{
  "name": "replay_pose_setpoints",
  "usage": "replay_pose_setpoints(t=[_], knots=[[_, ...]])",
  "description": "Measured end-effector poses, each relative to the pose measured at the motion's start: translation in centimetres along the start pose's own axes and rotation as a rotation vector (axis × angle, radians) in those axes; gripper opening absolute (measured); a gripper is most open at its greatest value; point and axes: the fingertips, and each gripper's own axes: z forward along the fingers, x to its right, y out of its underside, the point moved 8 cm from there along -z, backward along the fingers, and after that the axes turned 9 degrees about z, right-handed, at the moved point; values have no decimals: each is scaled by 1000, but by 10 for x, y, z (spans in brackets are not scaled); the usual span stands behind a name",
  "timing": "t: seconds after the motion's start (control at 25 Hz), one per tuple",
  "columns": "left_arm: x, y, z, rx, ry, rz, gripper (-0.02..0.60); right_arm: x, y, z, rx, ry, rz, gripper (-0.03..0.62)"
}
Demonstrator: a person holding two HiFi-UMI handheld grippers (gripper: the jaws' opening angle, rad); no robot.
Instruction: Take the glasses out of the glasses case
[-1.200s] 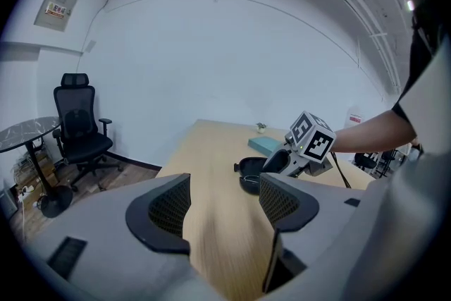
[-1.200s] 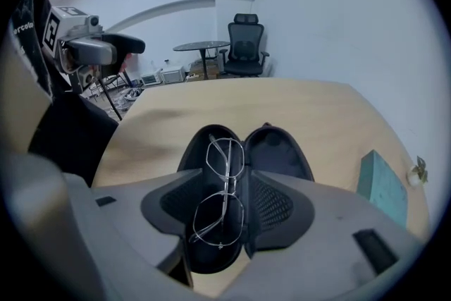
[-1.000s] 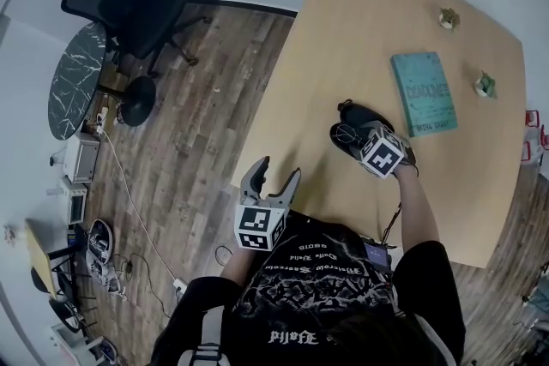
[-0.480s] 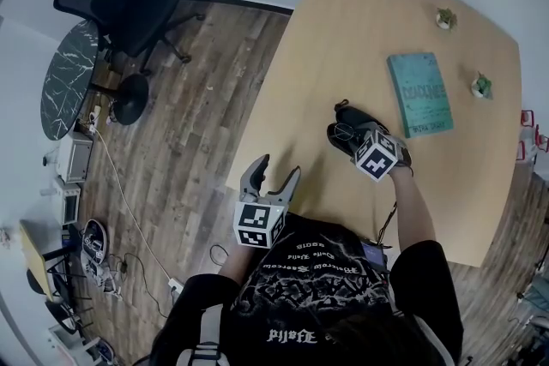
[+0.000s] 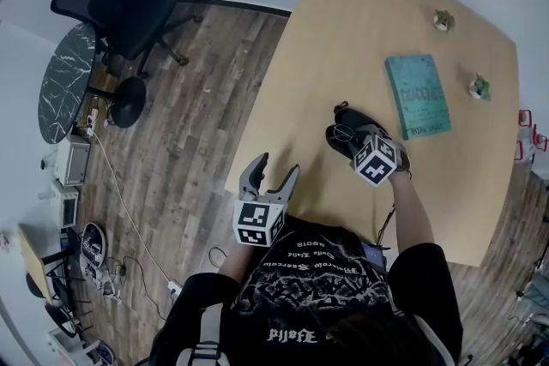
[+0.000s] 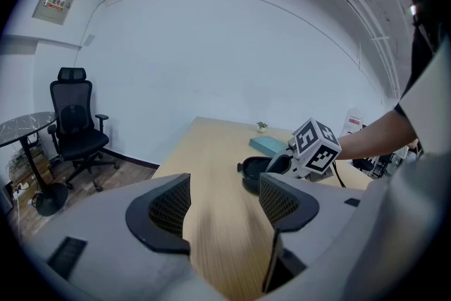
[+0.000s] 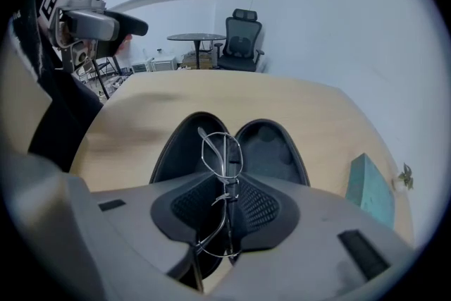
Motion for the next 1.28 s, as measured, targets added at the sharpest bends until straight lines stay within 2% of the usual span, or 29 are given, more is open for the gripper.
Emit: replay_pose_setpoints(t=[0.28,0.56,0.8,1.28], knots=[[-2,1,6,2,11,1,310,1,0,-4,36,14,41,109],[-1,-2,9,9,30,9,310,5,-5,-25,123,59,96,109],[3,-6,10,20,49,21,310,3,-2,-35,148,82,128,107],[11,-11,12,47,88,34,310,-4,5,-68,264,161,220,107]])
